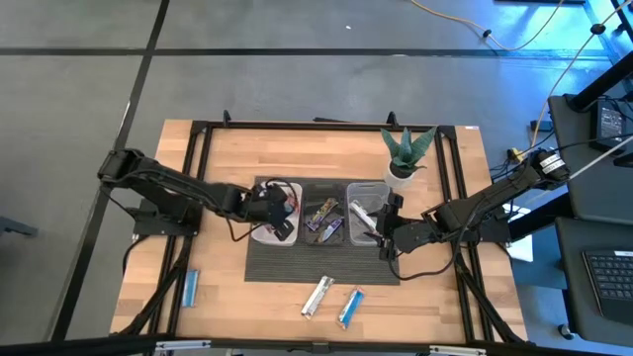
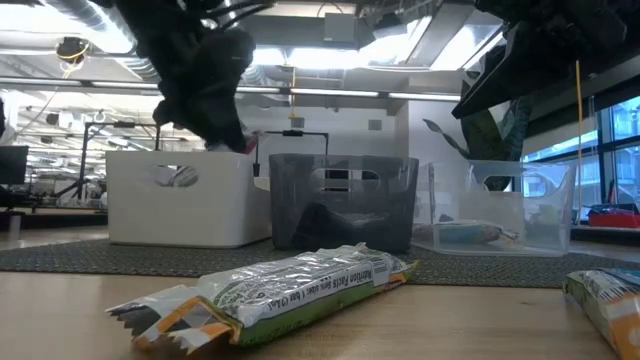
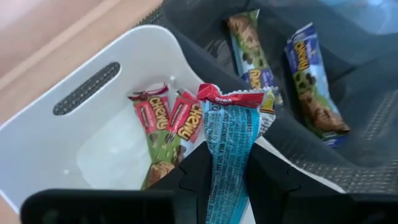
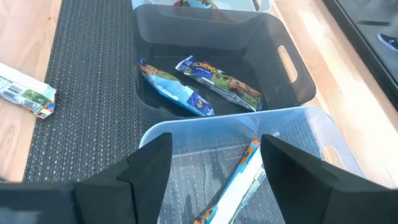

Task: Pick and place Granola Bars by type
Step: Put the red granola bar into the white bin

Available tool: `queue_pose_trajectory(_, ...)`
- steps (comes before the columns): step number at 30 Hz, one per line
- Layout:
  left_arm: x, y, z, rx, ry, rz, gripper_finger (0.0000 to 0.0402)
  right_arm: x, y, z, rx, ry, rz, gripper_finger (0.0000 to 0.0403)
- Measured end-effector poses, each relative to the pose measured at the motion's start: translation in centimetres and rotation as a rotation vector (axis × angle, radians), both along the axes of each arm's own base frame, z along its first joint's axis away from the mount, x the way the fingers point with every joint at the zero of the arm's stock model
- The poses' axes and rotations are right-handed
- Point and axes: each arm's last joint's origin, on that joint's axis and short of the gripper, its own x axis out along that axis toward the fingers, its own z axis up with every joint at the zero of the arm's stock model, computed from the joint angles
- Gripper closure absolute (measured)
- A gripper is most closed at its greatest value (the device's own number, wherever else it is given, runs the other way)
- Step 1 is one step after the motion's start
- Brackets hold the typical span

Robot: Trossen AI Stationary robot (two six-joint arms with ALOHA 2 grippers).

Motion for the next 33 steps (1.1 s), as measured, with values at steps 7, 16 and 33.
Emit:
queue_pose_trajectory(7, 0.3, -0.1, -0.7, 0.000, 0.028, -0.003, 0.0318, 0.0, 0.0, 0.0, -0.002, 0.001, 0.002, 0.0155)
queue_pose_trajectory(16, 0.3, -0.2, -0.7, -0.004, 0.028, -0.008, 0.0289, 0.0, 0.0, 0.0, -0.002, 0.001, 0.002, 0.0155)
queue_pose_trajectory(33, -1.2, -0.5, 2.1, -0.146, 0.080, -0.160, 0.0222, 0.0, 0.0, -0.1, -0.004, 0.008, 0.000, 0.0155)
